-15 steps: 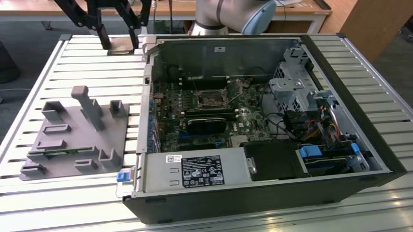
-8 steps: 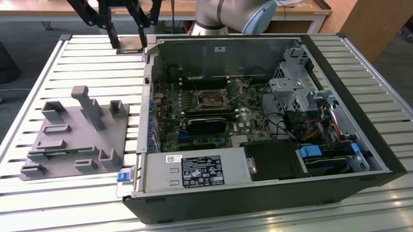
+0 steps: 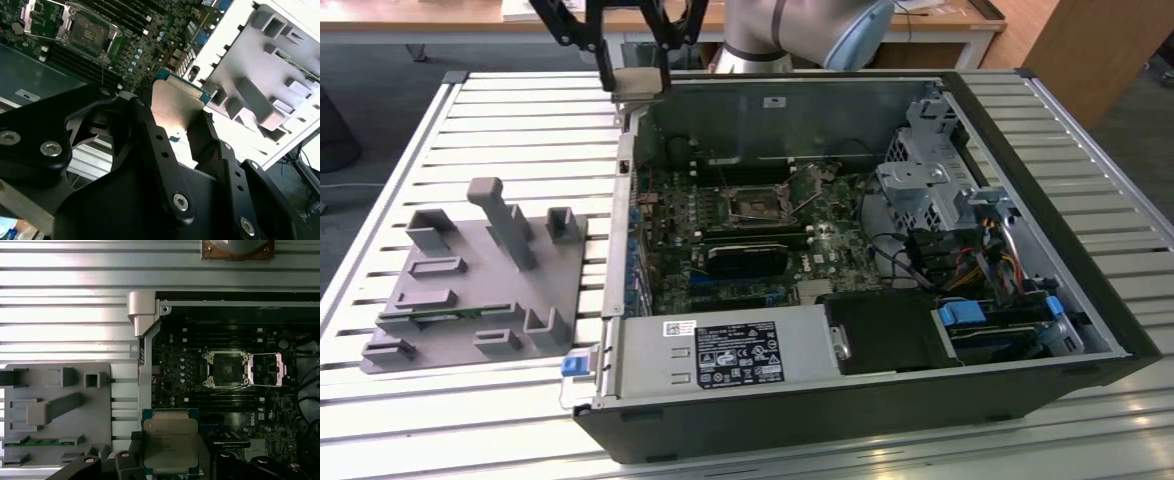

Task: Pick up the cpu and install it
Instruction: 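Pick up the cpu and move it towards the insertion slot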

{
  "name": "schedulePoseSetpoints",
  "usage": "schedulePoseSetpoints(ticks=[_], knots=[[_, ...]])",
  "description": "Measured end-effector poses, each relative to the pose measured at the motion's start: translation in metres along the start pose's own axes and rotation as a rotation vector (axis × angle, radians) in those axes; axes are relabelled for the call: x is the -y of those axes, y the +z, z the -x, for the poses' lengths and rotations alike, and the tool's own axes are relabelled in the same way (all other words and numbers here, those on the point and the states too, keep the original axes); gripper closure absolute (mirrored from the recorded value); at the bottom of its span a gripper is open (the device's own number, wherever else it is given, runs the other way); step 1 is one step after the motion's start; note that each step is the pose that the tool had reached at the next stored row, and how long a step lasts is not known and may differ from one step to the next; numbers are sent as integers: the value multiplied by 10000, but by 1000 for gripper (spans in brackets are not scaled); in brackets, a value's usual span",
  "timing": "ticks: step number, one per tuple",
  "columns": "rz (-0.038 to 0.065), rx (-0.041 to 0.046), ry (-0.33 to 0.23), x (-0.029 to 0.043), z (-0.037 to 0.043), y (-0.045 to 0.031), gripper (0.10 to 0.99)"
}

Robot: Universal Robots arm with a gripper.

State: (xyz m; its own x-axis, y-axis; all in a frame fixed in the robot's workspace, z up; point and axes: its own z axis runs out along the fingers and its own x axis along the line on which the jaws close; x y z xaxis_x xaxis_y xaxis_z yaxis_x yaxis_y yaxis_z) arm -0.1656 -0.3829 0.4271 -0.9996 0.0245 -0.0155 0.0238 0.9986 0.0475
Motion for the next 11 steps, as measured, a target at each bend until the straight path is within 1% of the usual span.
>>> schedulePoseSetpoints(ticks=[5,11], knots=[[1,1,1,-59,87,5,561],[1,2,0,-197,135,14,561]])
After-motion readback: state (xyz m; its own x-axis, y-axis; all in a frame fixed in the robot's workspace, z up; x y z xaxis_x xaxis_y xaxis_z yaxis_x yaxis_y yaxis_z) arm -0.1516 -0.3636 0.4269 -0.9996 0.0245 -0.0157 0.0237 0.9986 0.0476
